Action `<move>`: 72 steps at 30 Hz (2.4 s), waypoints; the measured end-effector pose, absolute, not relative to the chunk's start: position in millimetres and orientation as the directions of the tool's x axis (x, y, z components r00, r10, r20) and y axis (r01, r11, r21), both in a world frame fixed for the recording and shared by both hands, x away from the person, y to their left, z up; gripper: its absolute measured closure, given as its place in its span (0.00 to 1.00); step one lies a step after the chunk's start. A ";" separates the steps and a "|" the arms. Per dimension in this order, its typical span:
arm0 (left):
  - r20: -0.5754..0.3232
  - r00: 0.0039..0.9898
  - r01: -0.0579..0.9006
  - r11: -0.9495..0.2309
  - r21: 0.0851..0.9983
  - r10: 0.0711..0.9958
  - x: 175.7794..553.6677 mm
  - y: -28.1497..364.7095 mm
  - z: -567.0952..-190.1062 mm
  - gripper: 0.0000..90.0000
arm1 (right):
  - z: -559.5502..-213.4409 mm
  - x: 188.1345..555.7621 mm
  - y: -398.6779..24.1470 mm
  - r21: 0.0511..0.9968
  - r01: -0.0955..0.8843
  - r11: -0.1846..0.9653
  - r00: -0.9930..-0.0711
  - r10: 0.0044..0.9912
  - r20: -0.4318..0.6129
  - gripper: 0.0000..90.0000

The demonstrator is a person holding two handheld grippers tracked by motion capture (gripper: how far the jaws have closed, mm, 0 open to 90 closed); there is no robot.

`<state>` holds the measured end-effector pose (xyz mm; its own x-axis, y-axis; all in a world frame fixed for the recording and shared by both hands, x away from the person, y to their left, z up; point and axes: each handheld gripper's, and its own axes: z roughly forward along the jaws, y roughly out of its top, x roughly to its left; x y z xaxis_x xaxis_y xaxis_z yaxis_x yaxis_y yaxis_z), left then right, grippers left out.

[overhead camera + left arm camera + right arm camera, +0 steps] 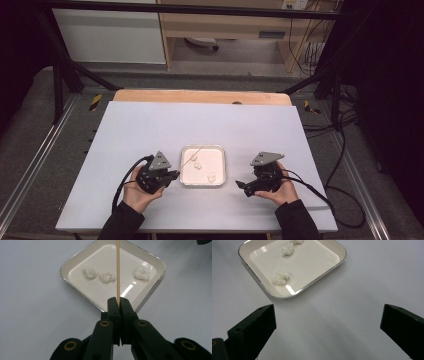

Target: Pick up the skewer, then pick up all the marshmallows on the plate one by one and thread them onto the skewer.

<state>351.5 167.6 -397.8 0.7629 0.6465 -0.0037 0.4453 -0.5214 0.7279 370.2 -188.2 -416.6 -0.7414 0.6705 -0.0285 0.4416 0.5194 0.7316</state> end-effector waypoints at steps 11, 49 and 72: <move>-0.009 0.728 0.446 -0.463 0.766 0.685 343.8 188.0 -402.2 0.99 | -412.2 376.3 -163.2 0.748 0.442 0.495 -0.737 0.676 -0.012 0.01; -0.043 0.709 0.455 -0.410 0.790 0.704 338.3 203.2 -415.9 0.99 | -445.7 392.9 -103.5 0.758 0.501 0.419 -0.724 0.683 0.101 0.42; -0.042 0.710 0.456 -0.414 0.788 0.703 337.9 201.7 -416.9 0.99 | -452.2 384.3 -99.6 0.740 0.457 0.494 -0.772 0.634 0.053 0.77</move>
